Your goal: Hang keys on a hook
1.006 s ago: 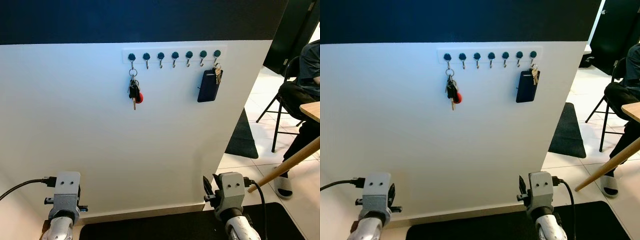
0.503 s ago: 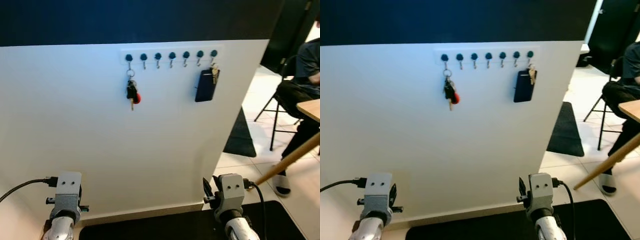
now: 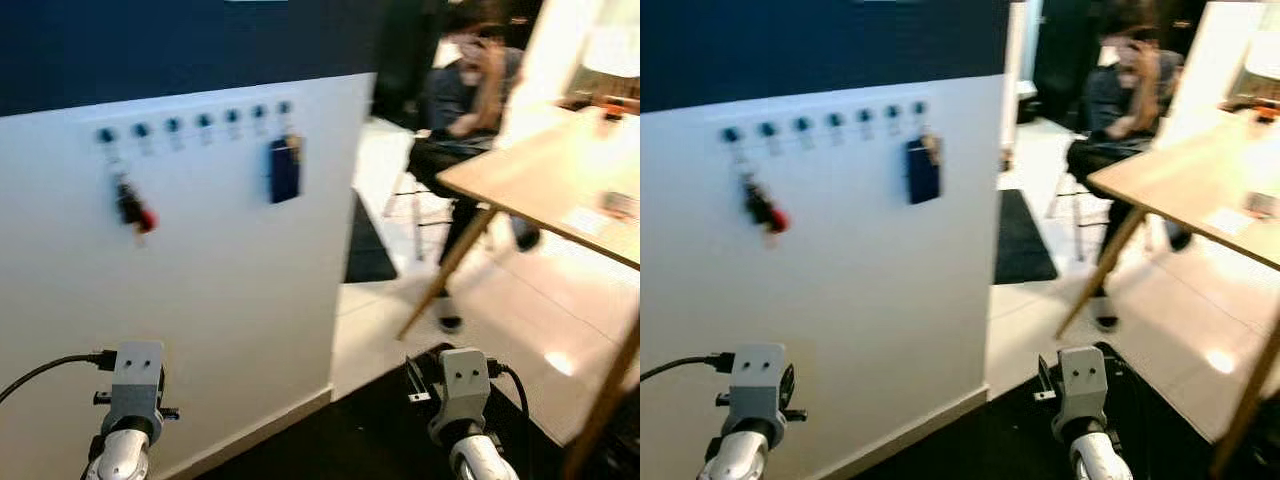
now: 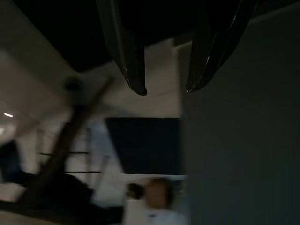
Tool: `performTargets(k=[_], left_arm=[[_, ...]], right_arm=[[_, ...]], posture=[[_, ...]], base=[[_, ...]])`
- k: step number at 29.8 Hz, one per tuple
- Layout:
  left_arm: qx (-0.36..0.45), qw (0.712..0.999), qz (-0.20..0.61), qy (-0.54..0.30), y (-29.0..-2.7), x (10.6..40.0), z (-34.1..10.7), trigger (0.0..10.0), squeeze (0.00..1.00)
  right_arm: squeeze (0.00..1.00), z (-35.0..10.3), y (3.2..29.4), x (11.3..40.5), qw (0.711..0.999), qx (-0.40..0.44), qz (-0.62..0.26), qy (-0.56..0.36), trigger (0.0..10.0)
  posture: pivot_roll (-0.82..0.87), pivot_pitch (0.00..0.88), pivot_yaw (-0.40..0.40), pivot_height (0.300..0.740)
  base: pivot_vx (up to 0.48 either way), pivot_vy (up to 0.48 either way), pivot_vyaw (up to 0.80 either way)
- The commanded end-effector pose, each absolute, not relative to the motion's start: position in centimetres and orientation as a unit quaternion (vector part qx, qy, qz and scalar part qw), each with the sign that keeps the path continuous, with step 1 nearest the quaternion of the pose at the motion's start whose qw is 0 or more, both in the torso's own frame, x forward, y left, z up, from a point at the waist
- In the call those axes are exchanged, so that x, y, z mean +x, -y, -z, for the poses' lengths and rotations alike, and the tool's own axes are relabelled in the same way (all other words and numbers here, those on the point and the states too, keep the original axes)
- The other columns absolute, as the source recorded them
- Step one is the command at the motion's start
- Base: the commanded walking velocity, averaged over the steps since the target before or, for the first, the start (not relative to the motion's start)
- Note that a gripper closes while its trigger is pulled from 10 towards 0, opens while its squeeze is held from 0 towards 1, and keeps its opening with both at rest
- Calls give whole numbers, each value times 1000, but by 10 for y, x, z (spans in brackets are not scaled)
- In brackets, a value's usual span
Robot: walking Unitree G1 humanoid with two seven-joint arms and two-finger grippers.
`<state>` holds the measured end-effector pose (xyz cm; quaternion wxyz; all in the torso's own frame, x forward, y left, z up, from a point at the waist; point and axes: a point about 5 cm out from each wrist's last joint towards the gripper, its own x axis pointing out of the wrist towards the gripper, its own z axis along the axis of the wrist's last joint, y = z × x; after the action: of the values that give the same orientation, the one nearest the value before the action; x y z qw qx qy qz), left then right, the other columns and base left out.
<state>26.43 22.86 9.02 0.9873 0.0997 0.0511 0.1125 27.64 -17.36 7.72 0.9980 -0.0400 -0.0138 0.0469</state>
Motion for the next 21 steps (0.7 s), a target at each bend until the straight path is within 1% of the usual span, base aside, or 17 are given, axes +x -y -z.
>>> performTargets(k=[1,21], left_arm=[[106,986,-115,-62,-232,261,-85,10000,0],[106,986,-115,-62,-232,262,-84,10000,0]], right_arm=[[0,-73,175,273,999,-31,-44,8,10000],[0,-71,175,273,998,-33,-46,6,10000]], posture=[[72,112,23,740],[72,114,23,740]], base=[[0,0,-800],[0,0,-800]])
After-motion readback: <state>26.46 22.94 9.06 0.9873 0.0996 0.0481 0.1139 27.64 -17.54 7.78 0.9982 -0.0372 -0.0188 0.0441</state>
